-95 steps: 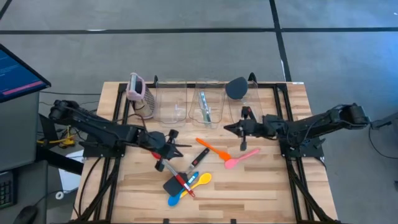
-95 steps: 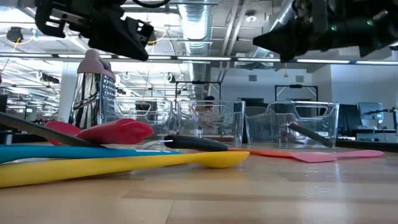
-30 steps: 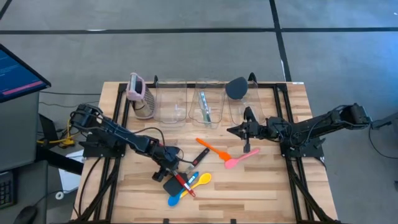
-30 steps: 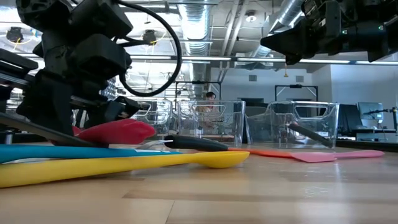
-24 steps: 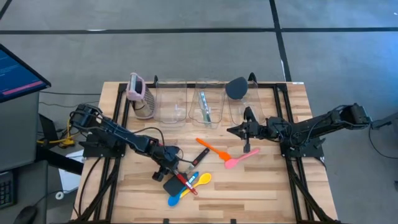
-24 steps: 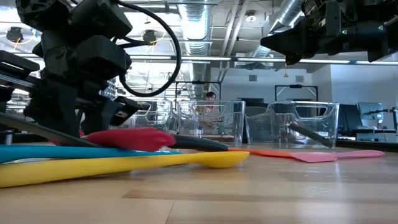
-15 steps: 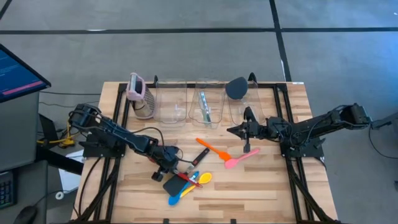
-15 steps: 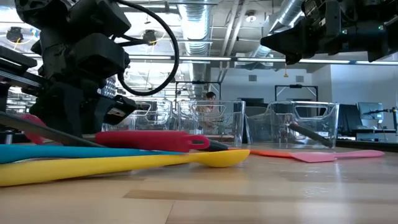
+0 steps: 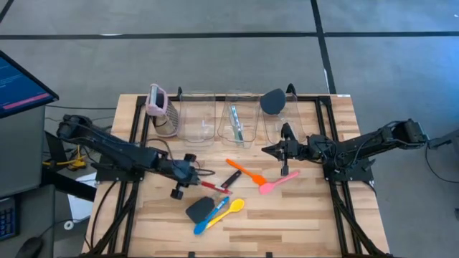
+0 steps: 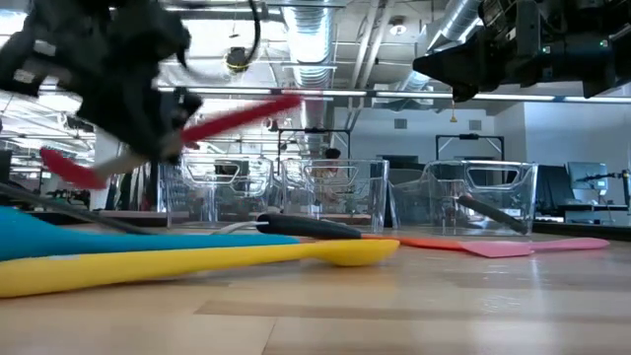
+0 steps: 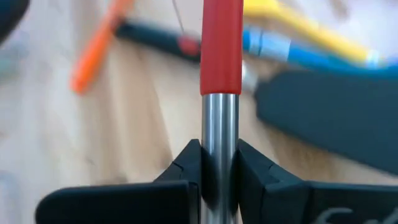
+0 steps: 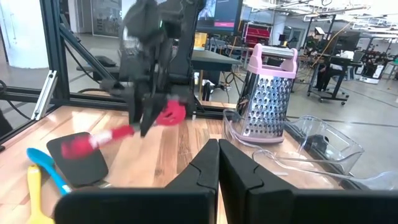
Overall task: Pick & Place Kitchen Items
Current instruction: Put the red serving spoon into the left transparent bin
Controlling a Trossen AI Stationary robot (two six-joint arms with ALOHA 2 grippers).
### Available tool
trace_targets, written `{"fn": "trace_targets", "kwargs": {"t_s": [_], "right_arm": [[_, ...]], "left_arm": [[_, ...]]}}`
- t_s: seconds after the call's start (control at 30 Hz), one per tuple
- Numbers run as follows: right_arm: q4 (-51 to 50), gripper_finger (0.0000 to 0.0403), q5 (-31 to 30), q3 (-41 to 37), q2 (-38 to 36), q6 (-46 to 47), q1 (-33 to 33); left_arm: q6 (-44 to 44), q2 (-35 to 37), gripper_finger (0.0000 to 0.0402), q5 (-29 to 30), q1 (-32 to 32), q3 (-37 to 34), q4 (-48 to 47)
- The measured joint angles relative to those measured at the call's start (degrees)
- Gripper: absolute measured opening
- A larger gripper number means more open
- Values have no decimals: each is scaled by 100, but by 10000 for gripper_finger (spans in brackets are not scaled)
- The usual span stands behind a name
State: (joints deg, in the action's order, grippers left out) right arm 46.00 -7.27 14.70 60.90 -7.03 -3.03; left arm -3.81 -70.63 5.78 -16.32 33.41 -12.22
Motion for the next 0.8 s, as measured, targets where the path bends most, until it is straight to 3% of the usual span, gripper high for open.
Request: {"fn": "trace_targets", "kwargs": {"t_s": [0.23, 0.37, 0.67, 0.8], "right_arm": [[15, 0, 0, 0, 0, 0, 0], [41, 0, 0, 1, 0, -2, 0], [98, 0, -2, 2, 0, -50, 13], [108, 0, -3, 2, 0, -57, 13]], "left_arm": [[-11, 1217, 32, 898, 0, 9, 170], [-35, 1622, 31, 1437, 0, 9, 791], [-1995, 1565, 31, 1739, 74, 15, 3189], [-2187, 1476, 31, 2049, 365, 19, 3921]]}}
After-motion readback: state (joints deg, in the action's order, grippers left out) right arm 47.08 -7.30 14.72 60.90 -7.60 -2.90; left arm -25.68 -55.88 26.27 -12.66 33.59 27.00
